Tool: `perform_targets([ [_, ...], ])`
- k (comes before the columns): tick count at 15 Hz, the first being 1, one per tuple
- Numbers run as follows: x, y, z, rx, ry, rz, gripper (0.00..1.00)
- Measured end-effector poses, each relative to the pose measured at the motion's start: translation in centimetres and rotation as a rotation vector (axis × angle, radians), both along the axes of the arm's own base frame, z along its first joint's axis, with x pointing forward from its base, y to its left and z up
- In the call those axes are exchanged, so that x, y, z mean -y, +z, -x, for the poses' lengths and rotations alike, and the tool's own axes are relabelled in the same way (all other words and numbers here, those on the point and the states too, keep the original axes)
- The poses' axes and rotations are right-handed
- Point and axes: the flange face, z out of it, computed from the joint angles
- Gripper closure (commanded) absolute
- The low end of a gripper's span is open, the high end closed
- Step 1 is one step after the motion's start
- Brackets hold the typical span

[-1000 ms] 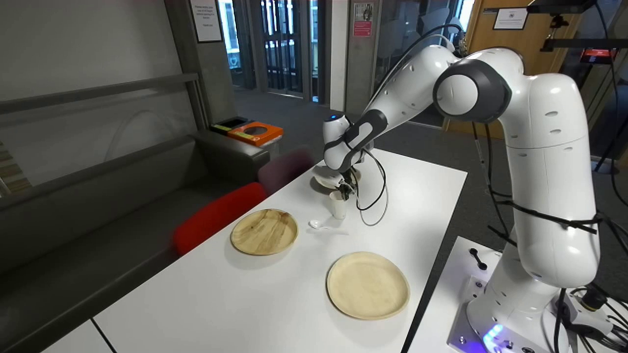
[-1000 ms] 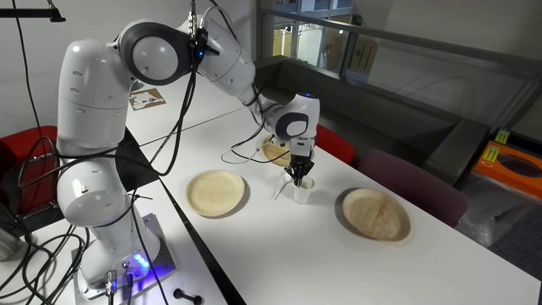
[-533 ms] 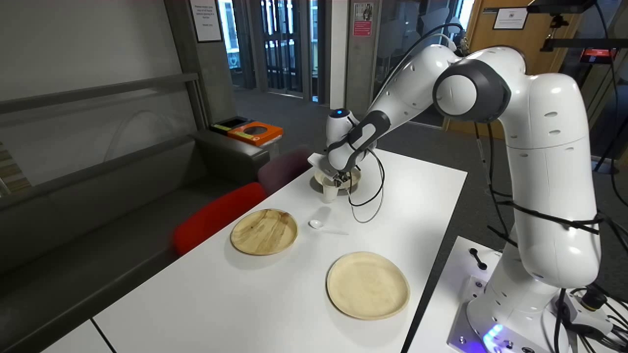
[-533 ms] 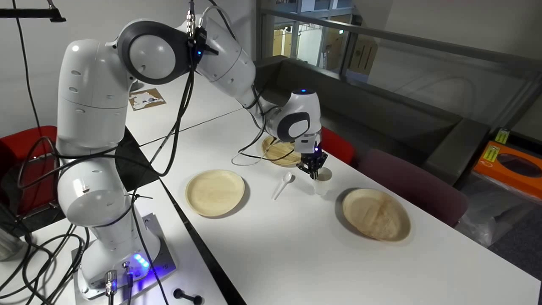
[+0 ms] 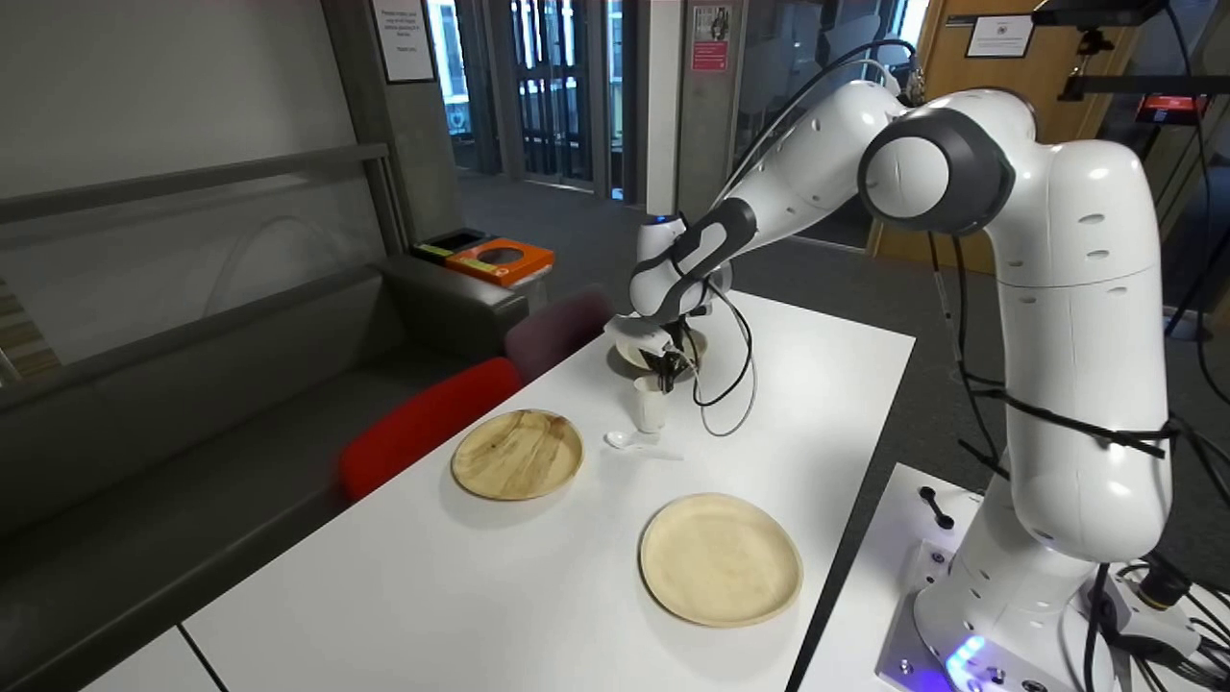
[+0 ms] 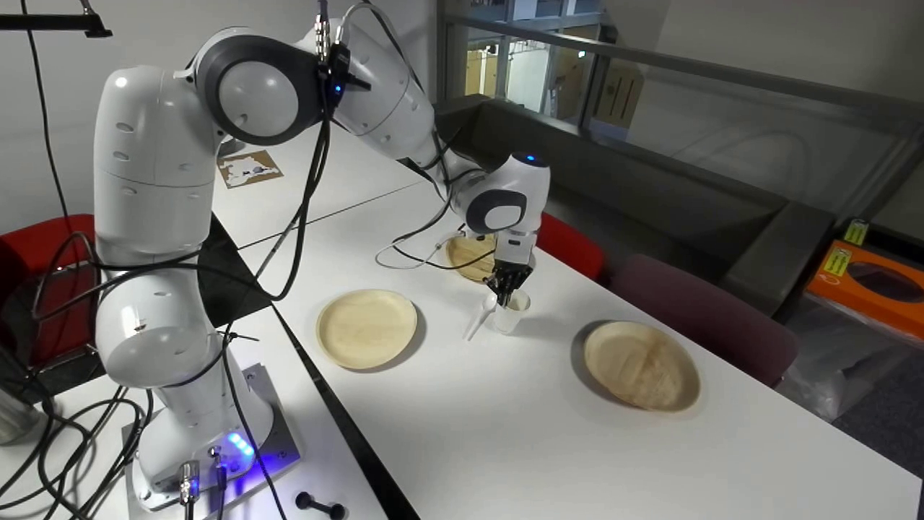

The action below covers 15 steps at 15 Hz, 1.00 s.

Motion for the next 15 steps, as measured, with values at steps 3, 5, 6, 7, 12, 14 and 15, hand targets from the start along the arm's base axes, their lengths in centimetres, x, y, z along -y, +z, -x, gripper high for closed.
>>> perform_targets([
  [3, 0.2, 0.0, 0.1, -0.006, -0.002, 0.002, 0.99],
  [5, 0.5, 0.0, 0.2, -0.007, -0.004, 0.007, 0.99],
  [6, 0.7, 0.0, 0.2, -0.006, -0.006, 0.012, 0.99],
  [7, 1.0, 0.1, 0.2, -0.003, -0.008, 0.022, 0.99],
  [12, 2.4, 0.3, -0.3, 0.047, -0.037, 0.123, 0.99],
  [14, 2.6, 0.3, -0.3, 0.050, -0.049, 0.148, 0.99],
  [15, 2.7, 0.3, -0.3, 0.050, -0.054, 0.155, 0.99],
])
